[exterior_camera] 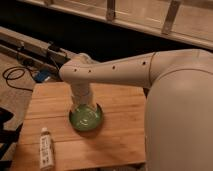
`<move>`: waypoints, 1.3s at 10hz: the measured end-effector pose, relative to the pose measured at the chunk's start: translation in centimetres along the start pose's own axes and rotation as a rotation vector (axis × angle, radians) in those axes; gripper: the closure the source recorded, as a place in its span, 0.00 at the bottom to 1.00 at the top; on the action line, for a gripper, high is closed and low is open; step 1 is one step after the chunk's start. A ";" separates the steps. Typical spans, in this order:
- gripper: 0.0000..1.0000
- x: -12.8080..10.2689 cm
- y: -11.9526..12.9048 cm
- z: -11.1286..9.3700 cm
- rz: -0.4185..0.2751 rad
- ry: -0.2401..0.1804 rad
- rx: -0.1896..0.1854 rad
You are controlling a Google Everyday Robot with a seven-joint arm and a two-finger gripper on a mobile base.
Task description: Place the bottle in the ceramic bowl
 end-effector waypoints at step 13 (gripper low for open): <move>0.35 -0.6 2.8 -1.1 -0.097 -0.068 0.019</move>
